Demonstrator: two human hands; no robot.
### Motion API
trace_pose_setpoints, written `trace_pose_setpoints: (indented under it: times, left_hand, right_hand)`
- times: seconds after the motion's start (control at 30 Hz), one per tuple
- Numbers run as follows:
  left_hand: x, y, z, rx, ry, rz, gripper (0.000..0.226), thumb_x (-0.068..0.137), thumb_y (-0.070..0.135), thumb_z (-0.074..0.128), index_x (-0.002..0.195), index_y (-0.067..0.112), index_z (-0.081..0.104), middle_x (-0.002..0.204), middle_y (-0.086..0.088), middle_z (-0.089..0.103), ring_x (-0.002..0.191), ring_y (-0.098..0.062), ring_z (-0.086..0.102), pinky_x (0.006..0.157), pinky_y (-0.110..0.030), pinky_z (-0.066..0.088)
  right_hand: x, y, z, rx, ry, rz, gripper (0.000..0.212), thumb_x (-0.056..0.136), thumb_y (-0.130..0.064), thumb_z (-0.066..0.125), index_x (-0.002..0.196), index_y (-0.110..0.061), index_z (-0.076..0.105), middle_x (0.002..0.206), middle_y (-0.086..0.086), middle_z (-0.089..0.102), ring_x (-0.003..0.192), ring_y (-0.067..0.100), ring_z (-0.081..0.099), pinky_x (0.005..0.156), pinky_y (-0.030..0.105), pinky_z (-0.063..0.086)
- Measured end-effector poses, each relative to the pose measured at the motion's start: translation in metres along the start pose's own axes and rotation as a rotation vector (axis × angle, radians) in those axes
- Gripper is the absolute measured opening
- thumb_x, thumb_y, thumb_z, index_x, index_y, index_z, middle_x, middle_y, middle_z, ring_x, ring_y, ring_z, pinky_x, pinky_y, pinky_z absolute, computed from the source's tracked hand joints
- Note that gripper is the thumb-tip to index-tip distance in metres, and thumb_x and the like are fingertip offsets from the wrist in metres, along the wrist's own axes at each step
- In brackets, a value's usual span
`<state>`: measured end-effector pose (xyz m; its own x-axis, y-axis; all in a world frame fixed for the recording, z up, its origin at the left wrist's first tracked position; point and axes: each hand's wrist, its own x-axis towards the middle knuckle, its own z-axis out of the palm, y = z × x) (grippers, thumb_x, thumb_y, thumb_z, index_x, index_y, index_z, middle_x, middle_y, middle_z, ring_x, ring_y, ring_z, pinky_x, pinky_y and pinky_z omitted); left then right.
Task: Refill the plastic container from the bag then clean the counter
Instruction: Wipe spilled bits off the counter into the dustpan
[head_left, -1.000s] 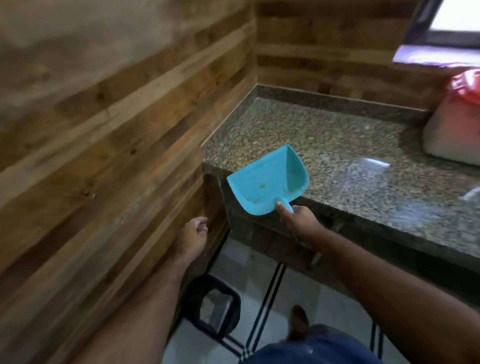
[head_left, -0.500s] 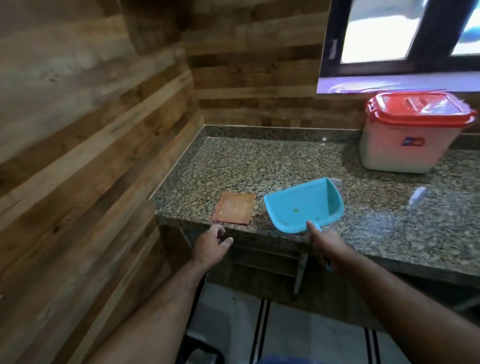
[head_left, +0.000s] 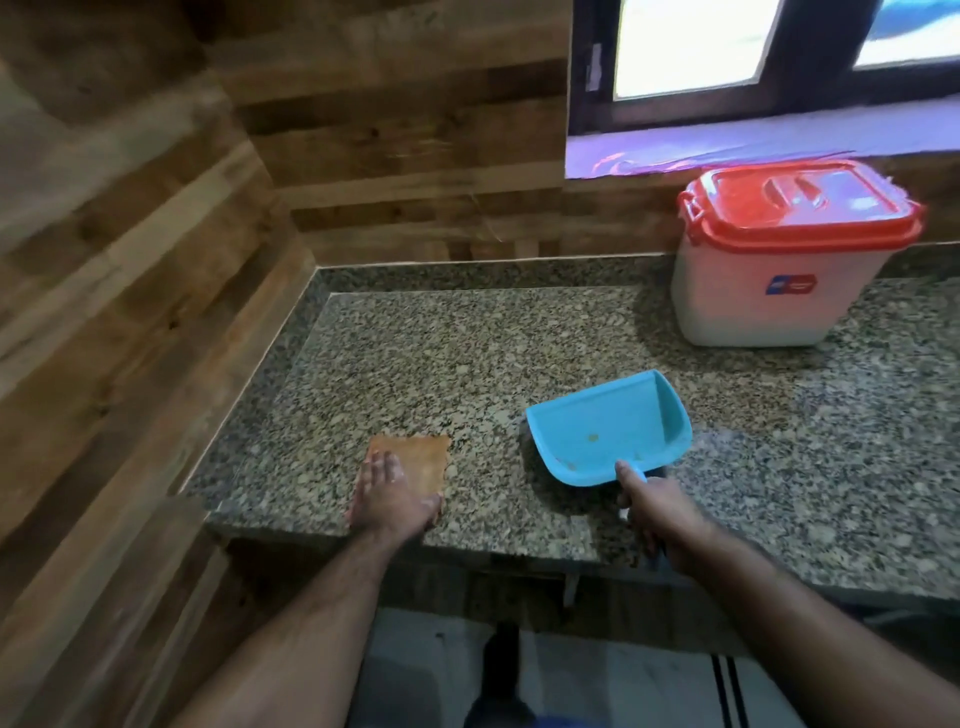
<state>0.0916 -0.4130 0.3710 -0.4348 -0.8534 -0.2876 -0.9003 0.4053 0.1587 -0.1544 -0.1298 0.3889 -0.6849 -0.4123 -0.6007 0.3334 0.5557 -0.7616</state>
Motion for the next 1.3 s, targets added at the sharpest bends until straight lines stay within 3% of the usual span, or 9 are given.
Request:
trace_pose_setpoints:
  times: [0.07,0.17,0.3,0.43,0.7,0.8,0.9,1.0,1.3]
  left_hand:
    - [0.024,0.004,0.012,0.000,-0.074,-0.054,0.130,0.085,0.092,0.048,0.171,0.014,-0.011,0.180,-0.010,-0.016,0.167,-0.031,-0.010,0.133,-0.049,0.005]
    - [0.049,0.017,0.026,-0.007,-0.047,-0.011,0.102,0.100,0.080,0.030,0.171,0.018,-0.010,0.180,-0.010,-0.016,0.166,-0.030,-0.015,0.134,-0.050,-0.005]
    - [0.104,0.059,0.016,-0.175,0.079,0.123,0.062,0.116,0.042,0.031,0.172,0.018,0.020,0.181,-0.008,0.010,0.168,-0.027,0.004,0.135,-0.044,0.002]
    - [0.175,0.135,-0.002,-0.348,0.016,0.140,0.057,0.115,0.039,0.037,0.164,0.011,0.042,0.176,-0.013,0.029,0.164,-0.034,0.020,0.134,-0.045,0.011]
    - [0.248,0.297,0.017,0.077,-0.188,0.531,0.062,0.115,0.048,0.021,0.173,0.030,0.010,0.182,-0.002,-0.001,0.168,-0.026,-0.006,0.133,-0.047,-0.004]
    - [0.235,0.349,0.035,0.178,-0.227,0.721,0.063,0.114,0.049,0.021,0.173,0.033,0.006,0.182,-0.002,-0.005,0.167,-0.027,-0.009,0.133,-0.049,-0.007]
    - [0.206,0.388,0.046,0.284,-0.278,0.908,0.063,0.114,0.050,0.017,0.173,0.031,0.002,0.181,-0.004,-0.012,0.166,-0.030,-0.015,0.131,-0.050,-0.013]
    - [0.165,0.414,0.049,0.353,-0.361,1.028,0.063,0.115,0.047,0.016,0.174,0.026,0.005,0.181,-0.008,-0.006,0.166,-0.033,-0.012,0.130,-0.050,-0.014]
    - [0.028,0.386,0.098,0.381,-0.442,1.317,0.060,0.116,0.048,0.019,0.172,0.040,-0.001,0.180,-0.001,-0.015,0.166,-0.028,-0.016,0.131,-0.051,-0.010]
  right_hand:
    - [0.013,-0.010,-0.005,0.006,0.046,0.016,0.060,0.107,-0.057,0.056,0.099,0.001,0.070,0.065,0.008,0.059,0.045,0.018,0.045,0.040,0.020,0.031]
    - [0.029,-0.029,-0.018,0.060,0.139,0.035,0.055,0.107,-0.055,0.056,0.099,-0.002,0.070,0.068,0.004,0.057,0.052,0.017,0.046,0.034,0.015,0.031]
    - [0.050,-0.041,-0.038,0.106,0.260,0.057,0.059,0.106,-0.059,0.056,0.093,-0.004,0.072,0.071,0.010,0.063,0.052,0.021,0.050,0.049,0.025,0.035]
    - [0.060,-0.032,-0.055,0.138,0.423,0.087,0.062,0.103,-0.063,0.055,0.079,-0.008,0.071,0.069,0.010,0.063,0.054,0.024,0.050,0.055,0.029,0.032]
    - [0.045,-0.011,-0.077,0.263,0.602,0.255,0.062,0.107,-0.057,0.055,0.074,-0.006,0.068,0.051,0.001,0.054,0.046,0.020,0.046,0.054,0.029,0.030]
    - [0.037,0.008,-0.082,0.344,0.651,0.315,0.063,0.104,-0.063,0.056,0.072,-0.009,0.067,0.042,-0.003,0.048,0.035,0.016,0.040,0.050,0.028,0.027]
    - [0.022,0.026,-0.086,0.389,0.761,0.348,0.070,0.101,-0.068,0.054,0.060,-0.012,0.064,0.042,-0.003,0.049,0.043,0.022,0.043,0.052,0.032,0.029]
    - [-0.006,0.036,-0.089,0.508,0.801,0.392,0.064,0.101,-0.069,0.054,0.066,-0.015,0.058,0.045,-0.002,0.043,0.037,0.019,0.034,0.047,0.024,0.026]
    - [-0.087,0.084,-0.102,0.612,0.747,0.383,0.060,0.104,-0.068,0.049,0.075,-0.016,0.053,0.053,-0.001,0.036,0.039,0.015,0.026,0.045,0.021,0.021]
